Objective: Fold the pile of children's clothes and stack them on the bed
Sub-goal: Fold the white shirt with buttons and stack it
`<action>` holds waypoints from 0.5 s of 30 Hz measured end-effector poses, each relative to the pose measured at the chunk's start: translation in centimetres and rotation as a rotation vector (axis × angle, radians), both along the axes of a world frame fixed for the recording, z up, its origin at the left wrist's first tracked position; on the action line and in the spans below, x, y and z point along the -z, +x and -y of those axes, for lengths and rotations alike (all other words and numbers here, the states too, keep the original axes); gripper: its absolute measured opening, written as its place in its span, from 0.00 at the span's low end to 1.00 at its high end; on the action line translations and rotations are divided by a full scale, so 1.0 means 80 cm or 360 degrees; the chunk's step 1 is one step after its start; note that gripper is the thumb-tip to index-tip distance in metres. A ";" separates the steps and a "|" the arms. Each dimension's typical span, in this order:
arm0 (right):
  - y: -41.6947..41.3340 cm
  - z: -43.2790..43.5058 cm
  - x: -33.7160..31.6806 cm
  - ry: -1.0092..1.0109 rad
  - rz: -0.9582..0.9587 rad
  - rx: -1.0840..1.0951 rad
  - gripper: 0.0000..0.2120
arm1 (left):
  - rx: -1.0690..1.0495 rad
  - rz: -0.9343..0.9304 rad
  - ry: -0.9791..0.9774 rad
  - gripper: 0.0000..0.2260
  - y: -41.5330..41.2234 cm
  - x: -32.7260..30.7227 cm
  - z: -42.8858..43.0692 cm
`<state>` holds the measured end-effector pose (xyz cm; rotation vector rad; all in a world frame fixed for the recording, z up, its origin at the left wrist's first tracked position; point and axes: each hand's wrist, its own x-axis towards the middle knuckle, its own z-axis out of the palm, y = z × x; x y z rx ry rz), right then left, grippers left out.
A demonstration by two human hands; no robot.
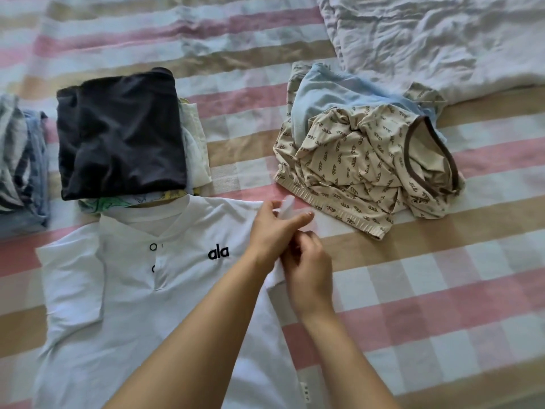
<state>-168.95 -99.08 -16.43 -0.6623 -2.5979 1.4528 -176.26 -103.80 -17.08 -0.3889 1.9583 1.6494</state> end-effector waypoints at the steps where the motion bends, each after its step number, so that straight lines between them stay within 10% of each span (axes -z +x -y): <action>1: -0.002 0.013 -0.003 -0.0017 -0.0070 -0.0028 0.03 | -0.0038 -0.0068 -0.0021 0.13 -0.006 -0.008 0.008; 9: 0.013 0.072 0.016 0.0219 -0.0299 -0.0256 0.11 | -0.0526 -0.0192 -0.0043 0.08 -0.014 -0.003 0.127; 15: 0.028 0.084 0.062 0.0711 0.0202 -0.0786 0.24 | -0.0620 0.0091 -0.0133 0.06 0.015 0.034 0.168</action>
